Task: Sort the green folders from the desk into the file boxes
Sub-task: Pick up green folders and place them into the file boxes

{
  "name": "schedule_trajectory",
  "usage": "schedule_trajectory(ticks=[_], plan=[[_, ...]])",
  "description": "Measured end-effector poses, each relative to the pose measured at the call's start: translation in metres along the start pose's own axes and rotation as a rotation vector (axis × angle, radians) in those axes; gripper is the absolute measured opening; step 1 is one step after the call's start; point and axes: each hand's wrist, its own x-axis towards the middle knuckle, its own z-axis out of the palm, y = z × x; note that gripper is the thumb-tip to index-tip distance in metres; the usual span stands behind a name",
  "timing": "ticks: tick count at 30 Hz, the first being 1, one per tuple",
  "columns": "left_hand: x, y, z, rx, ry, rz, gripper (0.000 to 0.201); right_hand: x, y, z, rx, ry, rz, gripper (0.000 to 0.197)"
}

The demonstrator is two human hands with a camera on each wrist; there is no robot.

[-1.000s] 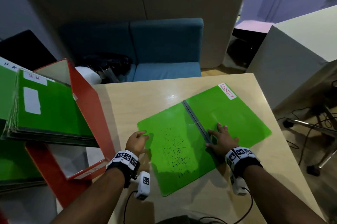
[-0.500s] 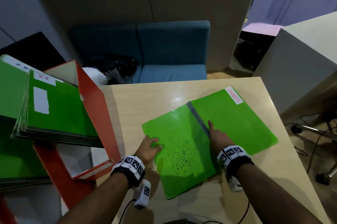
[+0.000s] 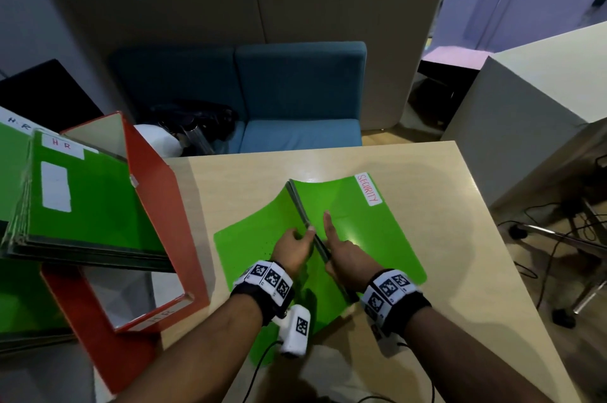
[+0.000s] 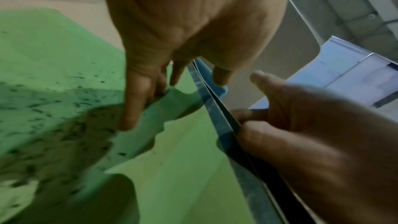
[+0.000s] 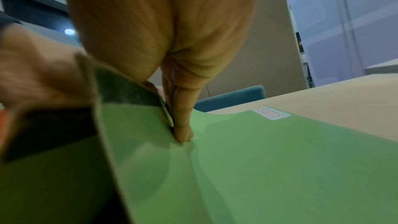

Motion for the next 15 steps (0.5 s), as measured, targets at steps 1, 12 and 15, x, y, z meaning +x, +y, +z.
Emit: schedule_trajectory(ticks=[1, 12, 15], plan=[[0.004, 0.003, -0.001, 0.064, 0.072, -0.014, 0.064, 0.001, -0.005, 0.003, 0.032, 0.001, -0.032, 0.099], [0.005, 0.011, -0.037, 0.109, 0.188, 0.057, 0.015, 0.002, -0.026, 0.019, 0.277, 0.021, -0.241, 0.070], [0.002, 0.017, -0.041, 0.039, 0.188, 0.119, 0.009, 0.006, -0.021, 0.018, 0.274, 0.051, -0.202, 0.067]])
